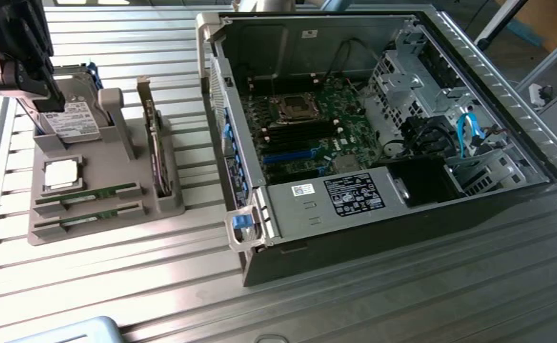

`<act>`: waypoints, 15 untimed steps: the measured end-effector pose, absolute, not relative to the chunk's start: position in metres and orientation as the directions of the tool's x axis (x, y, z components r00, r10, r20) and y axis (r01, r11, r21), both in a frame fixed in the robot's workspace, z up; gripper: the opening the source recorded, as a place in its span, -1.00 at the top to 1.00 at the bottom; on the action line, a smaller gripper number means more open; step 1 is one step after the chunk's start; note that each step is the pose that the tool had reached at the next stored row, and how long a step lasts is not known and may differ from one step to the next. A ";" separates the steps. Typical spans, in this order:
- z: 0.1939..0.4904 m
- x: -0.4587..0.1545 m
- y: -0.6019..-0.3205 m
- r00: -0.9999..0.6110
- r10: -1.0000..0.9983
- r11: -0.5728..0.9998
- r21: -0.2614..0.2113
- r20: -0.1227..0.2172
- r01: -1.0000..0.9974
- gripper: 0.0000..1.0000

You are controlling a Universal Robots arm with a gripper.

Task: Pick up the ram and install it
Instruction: 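Pick up the ram and move it above insertion slot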

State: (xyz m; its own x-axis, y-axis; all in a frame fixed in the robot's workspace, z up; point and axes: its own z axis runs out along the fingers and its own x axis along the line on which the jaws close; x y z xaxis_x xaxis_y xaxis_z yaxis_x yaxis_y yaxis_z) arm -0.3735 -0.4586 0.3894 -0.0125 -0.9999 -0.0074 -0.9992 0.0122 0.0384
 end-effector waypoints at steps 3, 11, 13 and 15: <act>0.386 -0.374 -0.459 -0.013 -1.000 0.012 0.038 -0.007 -0.999 0.80; 0.373 -0.374 -0.462 -0.012 -1.000 0.012 0.038 -0.007 -0.999 0.80; 0.370 -0.374 -0.462 -0.013 -1.000 0.012 0.038 -0.007 -0.999 0.80; 0.367 -0.374 -0.463 -0.012 -1.000 0.012 0.038 -0.007 -0.999 0.80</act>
State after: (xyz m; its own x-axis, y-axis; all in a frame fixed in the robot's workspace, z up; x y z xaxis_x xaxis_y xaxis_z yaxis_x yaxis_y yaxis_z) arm -0.3735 -0.4630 0.3667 -0.0125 -0.9999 -0.0073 -0.9992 0.0122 0.0385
